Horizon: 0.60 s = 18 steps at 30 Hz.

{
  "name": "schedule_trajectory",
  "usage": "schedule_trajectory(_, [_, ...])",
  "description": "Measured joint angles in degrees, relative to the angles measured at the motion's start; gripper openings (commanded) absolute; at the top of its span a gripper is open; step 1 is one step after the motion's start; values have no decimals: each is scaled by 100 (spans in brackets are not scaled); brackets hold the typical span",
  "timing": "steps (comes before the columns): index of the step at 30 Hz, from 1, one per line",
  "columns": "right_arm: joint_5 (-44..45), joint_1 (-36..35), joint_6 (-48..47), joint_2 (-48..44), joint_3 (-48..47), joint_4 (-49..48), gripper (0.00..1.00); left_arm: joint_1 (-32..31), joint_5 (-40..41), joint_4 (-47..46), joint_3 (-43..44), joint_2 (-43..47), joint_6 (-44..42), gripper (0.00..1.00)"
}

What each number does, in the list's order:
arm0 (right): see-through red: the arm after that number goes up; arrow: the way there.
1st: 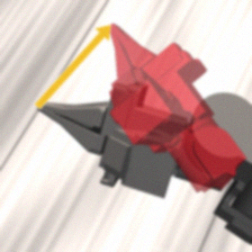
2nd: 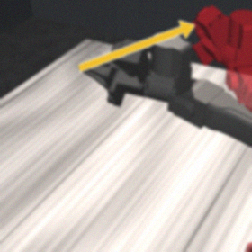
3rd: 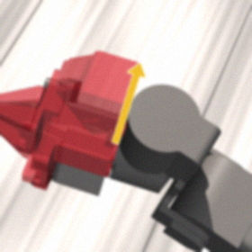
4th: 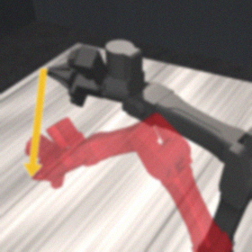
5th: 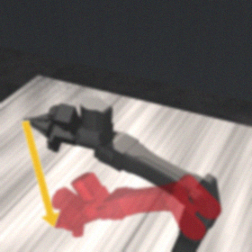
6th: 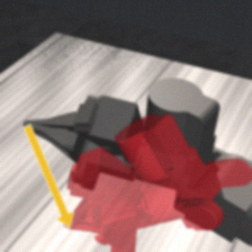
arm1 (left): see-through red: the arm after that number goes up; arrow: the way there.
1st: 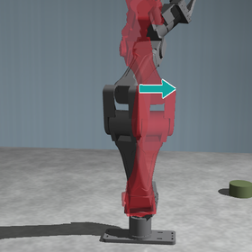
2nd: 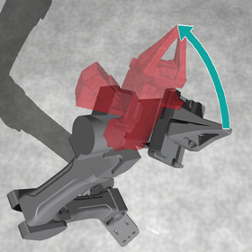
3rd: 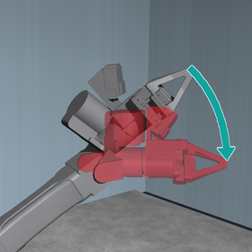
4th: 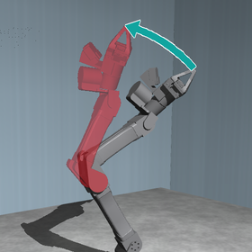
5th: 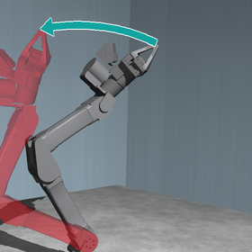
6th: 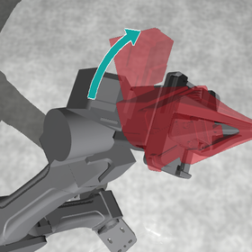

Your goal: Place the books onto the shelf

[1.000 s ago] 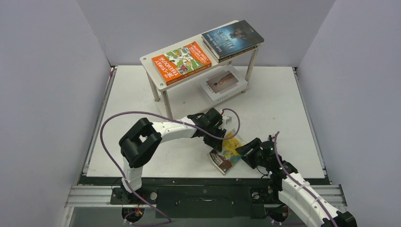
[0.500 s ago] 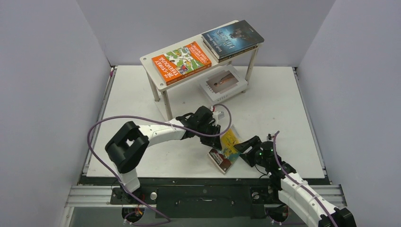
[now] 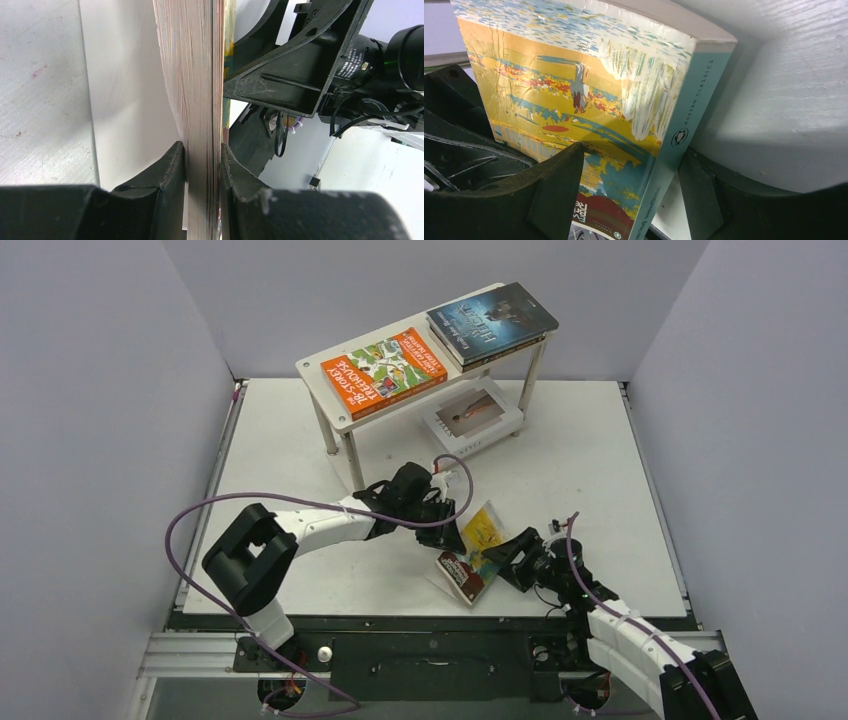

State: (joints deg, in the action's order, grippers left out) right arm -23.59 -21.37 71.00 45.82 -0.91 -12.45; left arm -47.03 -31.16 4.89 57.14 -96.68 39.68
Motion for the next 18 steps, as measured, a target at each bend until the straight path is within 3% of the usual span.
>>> schedule_trajectory(7, [-101, 7, 92, -258, 109, -236, 56, 59, -17, -7, -33, 133, 20, 0])
schedule_trajectory(18, [-70, 74, 428, -1825, 138, -48, 44, 151, 55, -4, -26, 138, -2, 0])
